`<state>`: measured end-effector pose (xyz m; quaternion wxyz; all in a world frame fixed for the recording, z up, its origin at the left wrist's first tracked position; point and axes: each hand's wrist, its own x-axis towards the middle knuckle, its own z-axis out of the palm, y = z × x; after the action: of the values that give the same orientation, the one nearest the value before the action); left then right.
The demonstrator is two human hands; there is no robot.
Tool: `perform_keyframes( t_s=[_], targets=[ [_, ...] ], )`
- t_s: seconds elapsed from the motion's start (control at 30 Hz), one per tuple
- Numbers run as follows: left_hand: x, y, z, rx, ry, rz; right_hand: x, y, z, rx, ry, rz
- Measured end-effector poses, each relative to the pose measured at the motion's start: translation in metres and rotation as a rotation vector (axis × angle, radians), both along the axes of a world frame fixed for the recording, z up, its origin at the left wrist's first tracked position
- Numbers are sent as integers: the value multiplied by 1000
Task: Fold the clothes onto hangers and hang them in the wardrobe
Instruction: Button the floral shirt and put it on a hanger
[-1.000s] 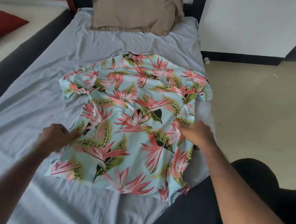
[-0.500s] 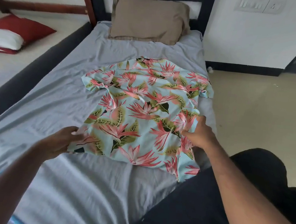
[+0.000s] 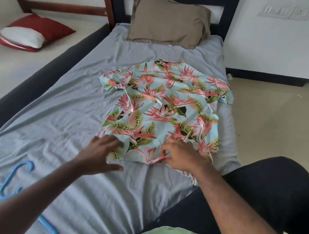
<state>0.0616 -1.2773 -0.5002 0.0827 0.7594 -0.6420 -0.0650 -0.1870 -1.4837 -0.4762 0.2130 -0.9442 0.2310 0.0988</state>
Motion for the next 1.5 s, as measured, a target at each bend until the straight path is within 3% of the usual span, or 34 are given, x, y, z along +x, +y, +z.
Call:
perform_keyframes(
  t_s=[0.07, 0.17, 0.23, 0.3, 0.37, 0.43, 0.47, 0.53, 0.57, 0.6, 0.67, 0.8, 1.03, 1.2, 1.27, 1.3, 1.4, 1.43, 1.5],
  targets=[
    [-4, -11, -14, 104, -21, -117, 5, -9, 6, 112, -89, -74],
    [5, -40, -13, -1, 52, 0, 13, -30, 5, 193, -158, -219],
    [11, -66, -4, 63, 276, 135, 15, -38, -2, 59, -165, -295],
    [15, -86, 6, 133, 335, 224, 13, -42, -13, -246, -179, -333],
    [17, -95, 9, 88, 105, 289, 11, -41, -18, -465, -247, -272],
    [17, -92, 2, -108, -218, 228, 9, -38, -16, -399, -329, -155],
    [10, -88, -2, -236, -292, 132, 8, -35, -14, -292, -331, -102],
    [-6, -80, -15, -453, -335, -157, 2, -26, -10, -76, -238, -63],
    [-12, -77, -21, -468, -334, -284, 0, -23, -8, -46, -194, -51],
    [-16, -73, -26, -443, -328, -358, -1, -21, -9, -69, -136, -35],
    [-13, -70, -36, -348, -313, -314, 1, -20, -11, -178, -52, -13],
    [7, -78, -34, -302, -220, -159, 11, -26, -12, -302, -146, -91],
    [24, -95, 2, -214, 143, -153, 9, -50, -3, 50, -156, -269],
    [18, -99, 15, -243, 258, -19, 13, -54, 1, -62, -425, -308],
    [11, -99, 26, -145, 330, 4, 13, -55, 7, 127, -423, -297],
    [9, -97, 32, -45, 369, -22, 11, -52, 13, 318, -346, -276],
    [10, -86, 45, 366, 612, -86, 3, -44, 25, 800, -141, -167],
    [11, -80, 48, 463, 709, -85, -1, -42, 26, 833, -173, -169],
    [15, -71, 53, 495, 838, -28, -3, -44, 23, 642, -304, -267]
  ],
)
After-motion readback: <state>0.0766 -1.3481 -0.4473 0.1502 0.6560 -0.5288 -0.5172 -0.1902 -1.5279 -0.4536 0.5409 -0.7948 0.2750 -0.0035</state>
